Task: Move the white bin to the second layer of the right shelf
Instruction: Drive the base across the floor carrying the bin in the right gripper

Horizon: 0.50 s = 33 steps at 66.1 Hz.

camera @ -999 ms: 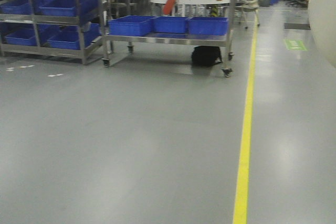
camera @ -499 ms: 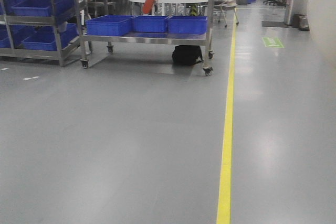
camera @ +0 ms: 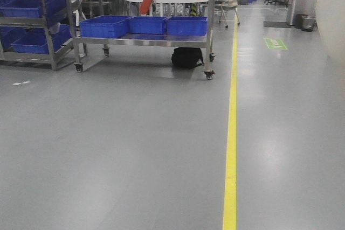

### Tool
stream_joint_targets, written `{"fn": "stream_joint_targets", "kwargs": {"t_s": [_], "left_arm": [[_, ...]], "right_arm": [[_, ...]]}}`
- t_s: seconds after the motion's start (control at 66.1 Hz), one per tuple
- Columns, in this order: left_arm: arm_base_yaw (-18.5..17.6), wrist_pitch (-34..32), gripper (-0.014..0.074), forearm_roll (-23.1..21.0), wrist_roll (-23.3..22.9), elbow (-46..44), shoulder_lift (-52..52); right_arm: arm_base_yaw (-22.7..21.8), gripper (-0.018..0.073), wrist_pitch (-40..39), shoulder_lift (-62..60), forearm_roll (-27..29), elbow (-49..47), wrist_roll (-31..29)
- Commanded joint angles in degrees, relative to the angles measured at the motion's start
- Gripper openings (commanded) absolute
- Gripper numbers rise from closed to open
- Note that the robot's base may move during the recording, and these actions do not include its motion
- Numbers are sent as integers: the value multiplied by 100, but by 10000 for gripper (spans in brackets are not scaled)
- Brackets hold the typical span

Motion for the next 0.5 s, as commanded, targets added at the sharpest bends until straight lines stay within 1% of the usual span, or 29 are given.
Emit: {"fn": "stream_joint_targets", "kwargs": {"t_s": [0.0, 0.484], "left_arm": [[-37, -507, 85, -25, -56, 156, -97], [-37, -507, 85, -25, -56, 156, -97]], "right_arm": [[-44, 52, -502, -2, -55, -171, 10], [-44, 52, -502, -2, -55, -171, 10]]}}
